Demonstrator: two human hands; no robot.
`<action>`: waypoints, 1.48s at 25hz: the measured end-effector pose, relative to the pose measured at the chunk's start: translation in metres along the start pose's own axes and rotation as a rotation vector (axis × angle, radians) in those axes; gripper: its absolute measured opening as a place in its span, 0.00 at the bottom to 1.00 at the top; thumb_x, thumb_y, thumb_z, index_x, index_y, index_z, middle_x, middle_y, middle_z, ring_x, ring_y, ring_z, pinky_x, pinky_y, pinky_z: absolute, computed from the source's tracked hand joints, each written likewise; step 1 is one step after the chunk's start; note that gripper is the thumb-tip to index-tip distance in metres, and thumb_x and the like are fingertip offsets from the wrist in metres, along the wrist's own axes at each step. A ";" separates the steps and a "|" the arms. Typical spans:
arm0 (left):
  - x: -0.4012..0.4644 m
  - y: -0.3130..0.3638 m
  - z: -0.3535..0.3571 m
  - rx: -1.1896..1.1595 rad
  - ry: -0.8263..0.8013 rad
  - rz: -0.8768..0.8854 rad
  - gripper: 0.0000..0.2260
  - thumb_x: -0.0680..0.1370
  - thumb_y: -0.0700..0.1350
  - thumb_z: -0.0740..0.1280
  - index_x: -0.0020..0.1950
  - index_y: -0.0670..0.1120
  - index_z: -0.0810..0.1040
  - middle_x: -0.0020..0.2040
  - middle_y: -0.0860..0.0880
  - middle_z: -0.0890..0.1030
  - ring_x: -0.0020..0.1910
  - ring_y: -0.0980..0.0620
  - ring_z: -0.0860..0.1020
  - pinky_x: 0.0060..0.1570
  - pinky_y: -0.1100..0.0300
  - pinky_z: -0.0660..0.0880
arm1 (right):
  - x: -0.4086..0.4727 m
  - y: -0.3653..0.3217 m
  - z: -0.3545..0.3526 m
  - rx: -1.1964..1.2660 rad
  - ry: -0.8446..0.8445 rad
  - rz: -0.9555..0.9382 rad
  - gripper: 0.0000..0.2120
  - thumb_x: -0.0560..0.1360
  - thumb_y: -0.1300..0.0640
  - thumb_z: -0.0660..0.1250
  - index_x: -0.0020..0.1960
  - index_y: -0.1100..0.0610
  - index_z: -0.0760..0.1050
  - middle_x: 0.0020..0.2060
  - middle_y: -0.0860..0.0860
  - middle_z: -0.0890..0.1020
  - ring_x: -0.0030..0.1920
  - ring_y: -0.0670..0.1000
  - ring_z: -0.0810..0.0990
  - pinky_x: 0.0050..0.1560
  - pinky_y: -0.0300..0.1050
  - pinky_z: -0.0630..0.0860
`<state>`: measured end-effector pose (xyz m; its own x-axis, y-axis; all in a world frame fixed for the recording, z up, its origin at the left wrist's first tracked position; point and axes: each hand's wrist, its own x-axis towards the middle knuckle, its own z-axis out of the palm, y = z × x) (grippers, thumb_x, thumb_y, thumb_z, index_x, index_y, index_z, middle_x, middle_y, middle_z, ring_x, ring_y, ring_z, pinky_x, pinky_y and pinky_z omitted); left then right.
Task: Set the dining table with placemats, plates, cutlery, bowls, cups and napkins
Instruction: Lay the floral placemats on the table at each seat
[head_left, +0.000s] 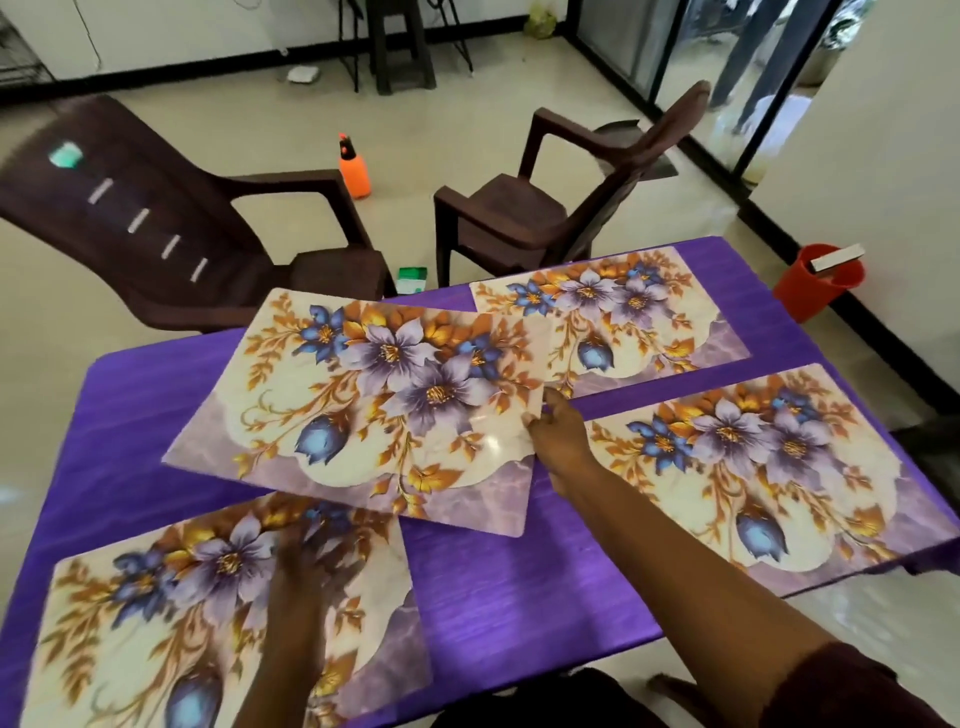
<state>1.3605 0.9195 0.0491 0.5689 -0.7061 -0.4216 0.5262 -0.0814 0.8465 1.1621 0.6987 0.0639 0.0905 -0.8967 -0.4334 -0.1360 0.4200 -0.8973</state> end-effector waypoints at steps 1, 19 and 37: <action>0.001 0.009 0.013 0.108 -0.052 -0.084 0.13 0.85 0.47 0.54 0.63 0.46 0.74 0.59 0.42 0.81 0.55 0.43 0.81 0.63 0.47 0.72 | -0.003 0.000 0.001 -0.010 -0.028 -0.001 0.15 0.77 0.69 0.63 0.59 0.54 0.75 0.53 0.54 0.82 0.49 0.52 0.81 0.52 0.47 0.80; 0.023 0.082 -0.038 -0.411 0.444 0.215 0.17 0.82 0.37 0.59 0.70 0.42 0.71 0.47 0.53 0.84 0.41 0.58 0.84 0.37 0.62 0.81 | -0.116 0.094 0.094 -1.370 -0.990 -0.674 0.41 0.74 0.38 0.66 0.79 0.46 0.49 0.79 0.55 0.43 0.78 0.60 0.39 0.73 0.65 0.36; 0.016 0.100 -0.064 -0.318 0.426 0.286 0.19 0.81 0.34 0.61 0.71 0.46 0.70 0.57 0.50 0.81 0.48 0.53 0.84 0.41 0.59 0.82 | -0.093 0.117 0.038 -1.627 -0.937 -0.675 0.47 0.70 0.38 0.70 0.78 0.41 0.45 0.79 0.48 0.40 0.78 0.54 0.38 0.75 0.56 0.39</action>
<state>1.4627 0.9447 0.1066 0.8846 -0.3192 -0.3401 0.4403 0.3310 0.8346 1.1758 0.8369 -0.0034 0.8226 -0.2603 -0.5055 -0.4211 -0.8763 -0.2339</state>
